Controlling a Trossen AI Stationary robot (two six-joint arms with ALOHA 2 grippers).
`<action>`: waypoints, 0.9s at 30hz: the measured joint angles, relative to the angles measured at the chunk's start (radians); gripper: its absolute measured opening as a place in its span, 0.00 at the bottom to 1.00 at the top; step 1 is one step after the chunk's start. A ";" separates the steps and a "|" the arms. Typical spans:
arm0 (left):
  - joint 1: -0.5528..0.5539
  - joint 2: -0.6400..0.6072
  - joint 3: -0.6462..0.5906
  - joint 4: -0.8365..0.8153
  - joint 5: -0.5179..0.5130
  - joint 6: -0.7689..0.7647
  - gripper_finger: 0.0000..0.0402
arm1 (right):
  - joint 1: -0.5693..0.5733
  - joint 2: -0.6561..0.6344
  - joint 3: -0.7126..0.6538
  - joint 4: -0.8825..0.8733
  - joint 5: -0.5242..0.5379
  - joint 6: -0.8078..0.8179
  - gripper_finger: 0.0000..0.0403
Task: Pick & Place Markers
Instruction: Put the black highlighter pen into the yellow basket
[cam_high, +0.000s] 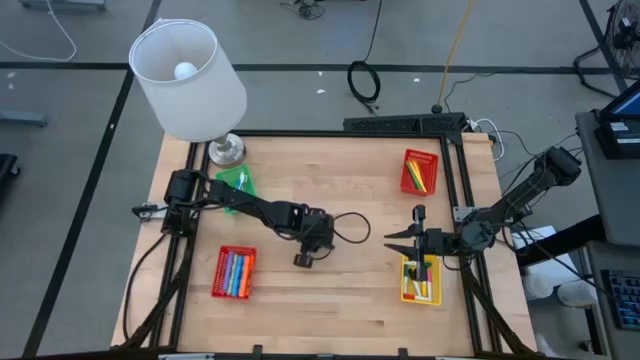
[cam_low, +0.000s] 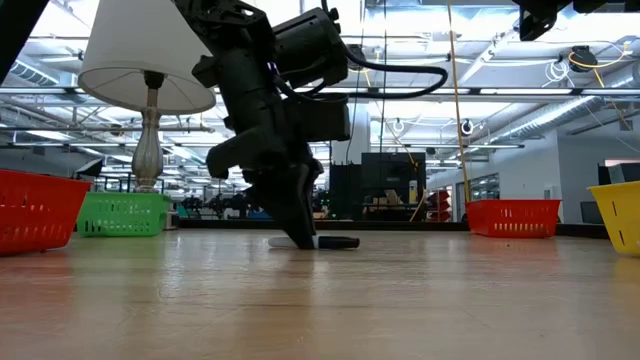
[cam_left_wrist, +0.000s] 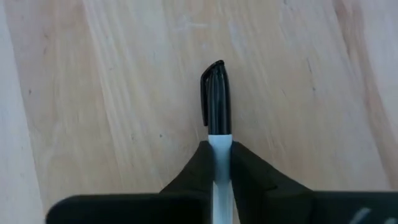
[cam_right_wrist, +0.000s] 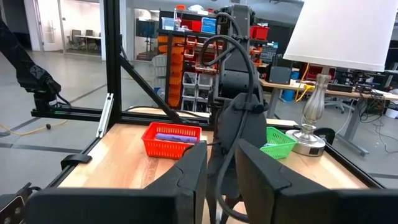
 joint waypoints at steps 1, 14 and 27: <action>0.003 -0.002 0.000 0.001 0.006 -0.019 0.07 | 0.000 0.000 0.000 0.000 0.000 0.000 0.19; -0.015 -0.290 -0.046 0.239 0.058 -0.028 0.07 | 0.001 0.000 0.000 -0.017 0.034 -0.002 0.19; -0.001 -0.471 -0.327 1.056 0.217 -0.017 0.07 | -0.102 0.068 0.000 0.004 0.064 -0.011 0.29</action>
